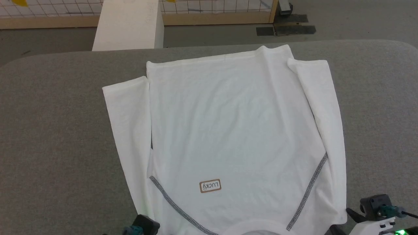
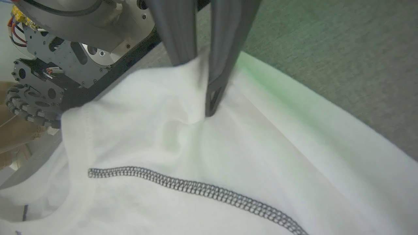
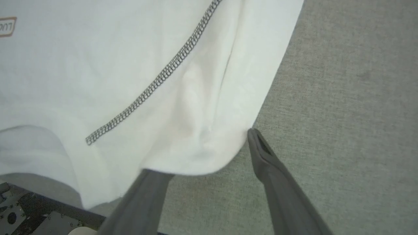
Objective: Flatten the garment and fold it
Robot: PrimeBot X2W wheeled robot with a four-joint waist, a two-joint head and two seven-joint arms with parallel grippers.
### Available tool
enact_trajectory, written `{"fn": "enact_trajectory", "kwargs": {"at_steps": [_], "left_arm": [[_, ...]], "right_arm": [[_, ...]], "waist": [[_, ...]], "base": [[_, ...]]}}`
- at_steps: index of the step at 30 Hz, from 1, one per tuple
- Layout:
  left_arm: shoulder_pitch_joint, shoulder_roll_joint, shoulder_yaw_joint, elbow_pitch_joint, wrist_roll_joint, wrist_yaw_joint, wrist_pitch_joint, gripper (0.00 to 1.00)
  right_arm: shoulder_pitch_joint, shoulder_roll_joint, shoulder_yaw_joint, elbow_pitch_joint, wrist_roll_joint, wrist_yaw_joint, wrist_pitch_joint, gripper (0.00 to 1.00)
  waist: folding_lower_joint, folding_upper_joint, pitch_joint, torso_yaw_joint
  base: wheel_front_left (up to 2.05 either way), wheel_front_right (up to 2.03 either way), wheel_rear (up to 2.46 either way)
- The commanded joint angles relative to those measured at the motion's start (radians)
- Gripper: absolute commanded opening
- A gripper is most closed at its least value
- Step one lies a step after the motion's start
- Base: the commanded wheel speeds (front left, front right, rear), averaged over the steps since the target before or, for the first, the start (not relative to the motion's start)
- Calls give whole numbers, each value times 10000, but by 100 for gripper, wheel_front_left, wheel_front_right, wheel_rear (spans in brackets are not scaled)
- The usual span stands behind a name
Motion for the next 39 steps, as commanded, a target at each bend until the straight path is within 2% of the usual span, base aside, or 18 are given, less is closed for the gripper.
{"fn": "enact_trajectory", "kwargs": {"at_steps": [1, 5, 7, 10, 14, 15, 16, 18, 20, 23, 24, 25, 27, 29, 31, 34, 36, 39], "left_arm": [[-126, -77, 7, 231, 92, 65, -94, 100], [278, 206, 148, 66, -212, 183, -120, 100], [665, 476, 381, -325, -623, 388, -46, 100], [1280, 936, 1267, -1349, -1357, 1069, -429, 100], [1881, 1340, 2723, -2806, -1843, 2045, -1681, 100], [1978, 1319, 3139, -3115, -1871, 2317, -2157, 100], [2124, 1152, 3767, -3478, -1860, 2770, -2970, 100], [2203, 937, 4182, -3597, -1627, 3169, -3663, 100], [2259, 482, 4470, -3637, -1366, 3508, -4046, 100], [2275, -198, 4795, -3543, -661, 3775, -4261, 100], [2265, -442, 4853, -3473, -250, 3821, -4284, 100], [2263, -1050, 5118, -3439, 519, 3872, -4294, 100], [2373, -1574, 5381, -3338, 1216, 3870, -4297, 100], [2495, -1999, 5648, -3240, 1635, 3744, -4298, 100], [2530, -2143, 5828, -3120, 1984, 3540, -4299, 100], [2286, -2012, 5959, -2961, 2256, 3104, -4300, 100], [1838, -1679, 6011, -2836, 2338, 2781, -4239, 100], [768, -945, 6044, -2760, 2400, 2235, -3462, 100]], "right_arm": [[-117, -8, -9, 44, -13, -17, -94, 100], [210, -218, -214, -241, 405, -17, 426, 100], [428, -323, -493, -718, 706, -17, 710, 100], [672, -325, -1200, -1691, 933, -17, 839, 100], [679, 145, -2190, -2939, 780, -17, 642, 100], [605, 282, -2386, -3243, 563, -17, 471, 100], [472, 511, -2570, -3646, 60, -17, 152, 100], [256, 866, -2679, -3918, -413, -17, -303, 100], [34, 1232, -2693, -4053, -860, -17, -836, 100], [-218, 1847, -2816, -4053, -1448, -17, -1775, 100], [-265, 2031, -2845, -4005, -1638, -17, -2159, 100], [-256, 2283, -2914, -3860, -1882, -17, -2807, 100], [-177, 2423, -2976, -3673, -1960, -17, -3324, 100], [-84, 2469, -3019, -3474, -1812, -17, -3677, 100], [11, 2477, -2998, -3267, -1523, -17, -3892, 100], [39, 2480, -2926, -3137, -1351, -17, -4095, 100], [-45, 2481, -2886, -3143, -1300, -17, -4164, 100], [-272, 2482, -2787, -3243, -1309, -17, -4208, 100]], "waist": [[1, 0, -10, -2], [1, 0, -50, -11], [1, 0, -85, -28], [1, 0, -146, -5], [1, 0, -220, 87], [1, 0, -244, 114], [1, 0, -283, 150], [1, 0, -308, 158], [1, 0, -347, 153], [1, 0, -419, 143], [1, 0, -450, 145], [1, 0, -508, 155], [1, 0, -555, 148], [1, 0, -582, 120], [1, 0, -570, 80], [1, 0, -436, 37], [1, 0, -249, 38], [1, 0, 139, 75]], "base": [[0, 0, 0], [0, 0, 0], [0, 0, 0], [0, 0, 0], [0, 0, 0], [0, 0, 0], [0, 0, 0], [0, 0, 0], [0, 0, 0], [0, 0, 0], [0, 0, 0], [0, 0, 0], [0, 0, 0], [0, 0, 0], [0, 0, 0], [0, 0, 0], [0, 0, 0], [0, 0, 0]]}}
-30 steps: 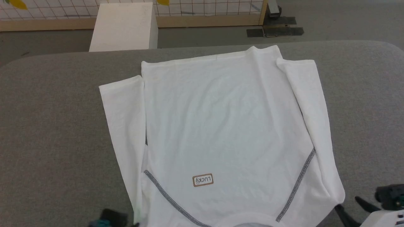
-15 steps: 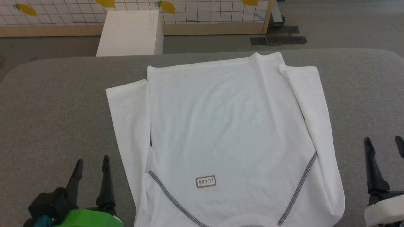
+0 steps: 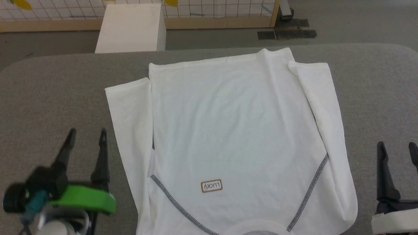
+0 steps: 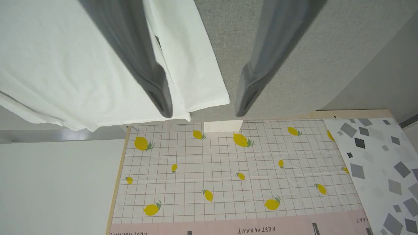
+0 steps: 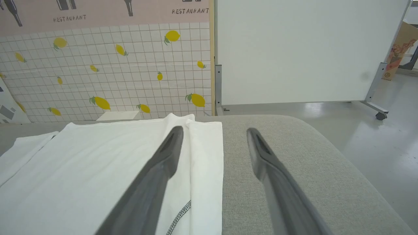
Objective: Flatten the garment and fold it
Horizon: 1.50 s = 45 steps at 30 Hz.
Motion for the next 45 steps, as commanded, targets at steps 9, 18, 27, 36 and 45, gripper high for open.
{"fn": "enact_trajectory", "kwargs": {"at_steps": [9, 18, 27, 36, 45], "left_arm": [[-4229, 1224, 605, 834, -1092, -1415, 2585, 100], [-7016, 2073, 107, 2689, -1158, -2644, 4424, 100], [-8271, 2413, -617, 4041, -1466, -3584, 6433, 100], [-8296, 2385, -852, 4626, -1784, -3571, 7392, 0], [-7969, 2224, -403, 4613, -2144, -3476, 6408, 0]], "right_arm": [[-1255, 13, 517, -575, -217, -15, -69, 100], [-2370, 14, 1090, -619, -366, -15, -114, 100], [-3005, 14, 1300, -228, -354, -15, -330, 100], [-3206, 14, 1211, -42, -360, -15, -343, 100], [-3279, 14, 1014, 169, -378, -15, -367, 100]], "waist": [[0, 0, 2067, 107], [0, 0, 4039, -176], [0, 0, 5136, -509], [0, 0, 5281, -507], [0, 0, 4535, -272]], "base": [[0, 0, 0], [0, 0, 0], [0, 0, 0], [0, 0, 0], [0, 0, 0]]}}
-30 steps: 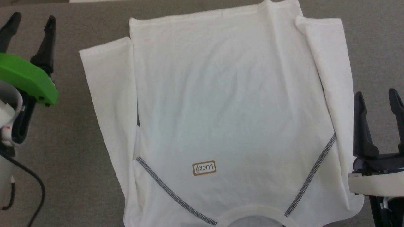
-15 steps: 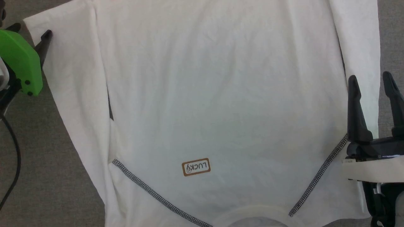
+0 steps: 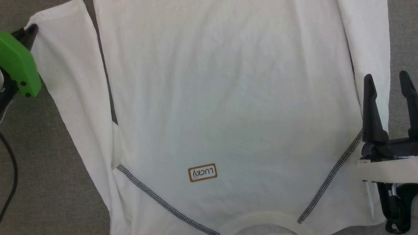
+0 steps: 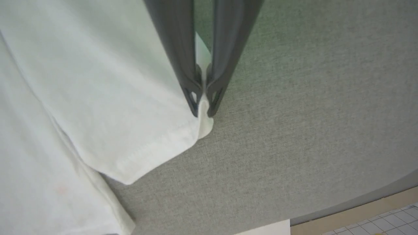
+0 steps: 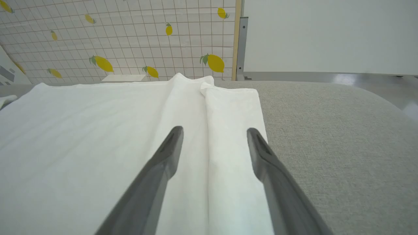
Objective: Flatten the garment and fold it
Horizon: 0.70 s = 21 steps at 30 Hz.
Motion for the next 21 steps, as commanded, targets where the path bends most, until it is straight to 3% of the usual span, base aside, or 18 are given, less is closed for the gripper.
{"fn": "enact_trajectory", "kwargs": {"at_steps": [1, 8, 16, 21], "left_arm": [[172, -49, 132, -4, -178, 85, -137, 0], [1456, 104, 1274, -624, -1171, 260, -1135, 0], [4627, 374, 3186, -1591, -2475, 554, -2433, 0], [6963, 166, 4280, -2369, -3184, 882, -2836, 0]], "right_arm": [[-136, 8, -76, 30, -55, -15, -62, 100], [253, 9, -561, 190, 42, -15, -65, 100], [1190, 9, -1096, 273, 315, -15, 58, 100], [1767, 9, -1324, 258, 468, -15, 172, 100]], "waist": [[-2, 0, -448, 127], [-2, 0, -1918, 216], [-2, 0, -3714, 354], [-2, 0, -4535, 559]], "base": [[0, 0, 0], [0, 0, 0], [0, 0, 0], [0, 0, 0]]}}
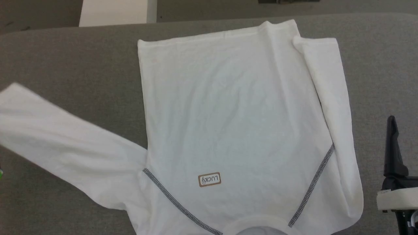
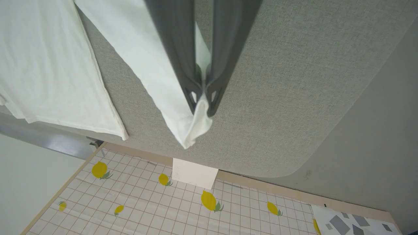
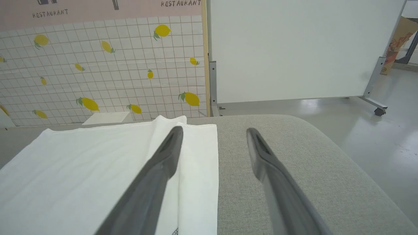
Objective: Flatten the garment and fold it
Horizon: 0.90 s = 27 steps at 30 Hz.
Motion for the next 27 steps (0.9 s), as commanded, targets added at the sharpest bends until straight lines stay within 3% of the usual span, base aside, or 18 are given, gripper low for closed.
{"fn": "enact_trajectory", "kwargs": {"at_steps": [1, 7, 12, 17, 23, 27], "left_arm": [[512, -127, 179, -164, -173, 96, -100, 0], [1756, -536, 844, -1008, -696, 260, -347, 0], [1634, -638, 1109, -2236, -1152, 440, -186, 0], [1247, -506, 1039, -3619, -1291, 891, 230, 0], [468, -909, -16, -5343, -1494, 1440, 730, 0], [-350, -1337, -1455, -6393, -1421, 1594, 1170, 0]], "right_arm": [[148, 9, -42, -10, 100, -15, 34, 100], [521, 9, -94, -84, 202, -15, 151, 100], [647, 9, -184, -256, 242, -15, 246, 100], [683, 9, -239, -381, 321, -15, 262, 100], [631, 9, -378, -399, 447, -15, 203, 100], [496, 9, -638, -491, 415, -15, 196, 100]], "waist": [[0, 0, -1112, 308], [0, 0, -1700, 551], [0, 0, -1838, 630], [0, 0, -1756, 584], [0, 0, -1531, 423], [0, 0, -1413, 311]], "base": [[0, 0, 0], [0, 0, 0], [0, 0, 0], [0, 0, 0], [0, 0, 0], [0, 0, 0]]}}
